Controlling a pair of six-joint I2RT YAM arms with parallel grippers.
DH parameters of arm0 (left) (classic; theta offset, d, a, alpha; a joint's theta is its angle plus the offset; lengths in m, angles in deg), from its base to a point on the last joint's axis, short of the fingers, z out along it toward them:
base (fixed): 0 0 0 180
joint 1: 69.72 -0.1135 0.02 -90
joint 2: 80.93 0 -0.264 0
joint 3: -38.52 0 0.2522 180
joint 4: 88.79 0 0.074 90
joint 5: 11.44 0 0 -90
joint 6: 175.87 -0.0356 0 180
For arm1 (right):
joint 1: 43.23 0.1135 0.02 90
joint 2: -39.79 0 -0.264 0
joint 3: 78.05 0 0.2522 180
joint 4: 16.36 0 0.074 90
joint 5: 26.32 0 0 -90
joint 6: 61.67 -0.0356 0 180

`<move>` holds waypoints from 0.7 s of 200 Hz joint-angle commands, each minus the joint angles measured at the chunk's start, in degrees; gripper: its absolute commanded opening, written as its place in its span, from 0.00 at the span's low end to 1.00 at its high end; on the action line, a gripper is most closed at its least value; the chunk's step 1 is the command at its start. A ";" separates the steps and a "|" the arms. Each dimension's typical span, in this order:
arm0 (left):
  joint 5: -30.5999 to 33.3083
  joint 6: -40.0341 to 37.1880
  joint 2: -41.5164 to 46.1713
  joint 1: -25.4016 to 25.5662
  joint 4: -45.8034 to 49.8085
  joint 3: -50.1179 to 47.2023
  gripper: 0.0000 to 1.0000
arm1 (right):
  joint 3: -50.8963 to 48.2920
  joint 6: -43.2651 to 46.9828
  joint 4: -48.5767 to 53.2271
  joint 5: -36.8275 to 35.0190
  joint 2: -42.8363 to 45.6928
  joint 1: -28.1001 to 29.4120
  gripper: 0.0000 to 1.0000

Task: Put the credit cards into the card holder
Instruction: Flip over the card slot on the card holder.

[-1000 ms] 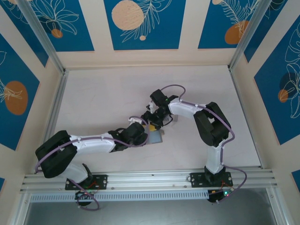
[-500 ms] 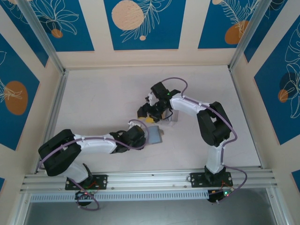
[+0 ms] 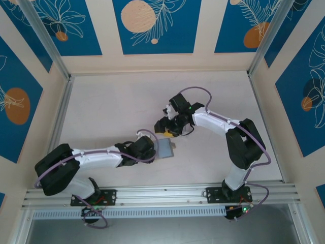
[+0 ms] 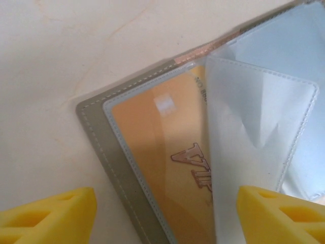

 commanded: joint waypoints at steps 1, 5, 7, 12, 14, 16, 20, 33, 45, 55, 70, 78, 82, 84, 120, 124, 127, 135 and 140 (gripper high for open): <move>-0.03 1.89 3.83 -1.66 4.61 -0.62 0.73 | -1.06 0.34 0.33 -0.51 3.02 0.33 0.61; -0.15 2.08 4.46 -1.98 4.74 -0.84 0.74 | -1.20 0.34 0.33 -0.52 3.16 0.40 0.61; -0.30 2.13 4.77 -2.11 4.77 -0.85 0.74 | -1.24 0.34 0.33 -0.58 3.19 0.41 0.61; -0.61 2.27 5.46 -2.46 4.90 -1.00 0.74 | -1.33 0.39 0.41 -0.68 3.24 0.50 0.61; -0.66 2.39 5.68 -2.58 5.08 -1.02 0.74 | -1.34 0.42 0.46 -0.78 3.23 0.50 0.61; -0.65 2.49 5.93 -2.72 5.36 -1.01 0.74 | -1.34 0.43 0.60 -0.91 3.22 0.57 0.61; -0.48 2.69 6.25 -2.93 6.00 -0.90 0.74 | -1.34 0.51 0.83 -1.25 3.22 0.66 0.61; 0.77 4.36 6.78 -4.00 9.65 -0.27 0.74 | -1.25 0.61 1.22 -2.06 3.06 1.16 0.61; 1.49 5.87 7.43 -5.45 12.07 -0.51 0.74 | -1.33 0.44 1.03 -2.21 2.73 1.54 0.60; 1.17 7.28 8.72 -6.92 12.72 -1.50 0.74 | -1.49 0.19 0.54 -2.21 2.60 1.86 0.60; -2.29 8.36 11.64 -9.99 11.64 -3.97 0.74 | -1.69 -0.17 -0.47 -2.01 2.23 2.40 0.58; -4.45 8.38 13.74 -11.51 10.54 -5.37 0.74 | -1.63 -0.36 -0.84 -2.04 1.55 3.02 0.55; -5.48 8.38 14.91 -12.12 10.02 -5.98 0.75 | -1.46 -0.36 -0.90 -2.04 1.09 3.47 0.53; -6.08 8.30 15.25 -12.40 9.67 -6.24 0.75 | -1.26 -0.29 -0.90 -2.04 0.86 3.77 0.51; -14.93 1.99 21.28 -13.44 5.99 -6.60 0.80 | 2.06 0.12 -1.40 -2.64 -5.60 8.31 0.25; -15.76 1.50 20.98 -13.44 5.92 -6.26 0.80 | 2.23 -0.14 -1.95 -2.24 -6.48 8.63 0.23; -16.23 1.14 20.72 -13.44 5.90 -6.02 0.80 | 2.45 -0.32 -2.35 -1.87 -7.24 8.74 0.22; -17.23 0.69 19.94 -13.44 5.86 -5.56 0.80 | 3.14 -0.62 -3.15 -0.86 -9.26 9.23 0.18; -17.84 0.60 19.49 -13.48 5.51 -5.43 0.80 | 3.71 -0.71 -3.37 -0.57 -10.49 9.56 0.16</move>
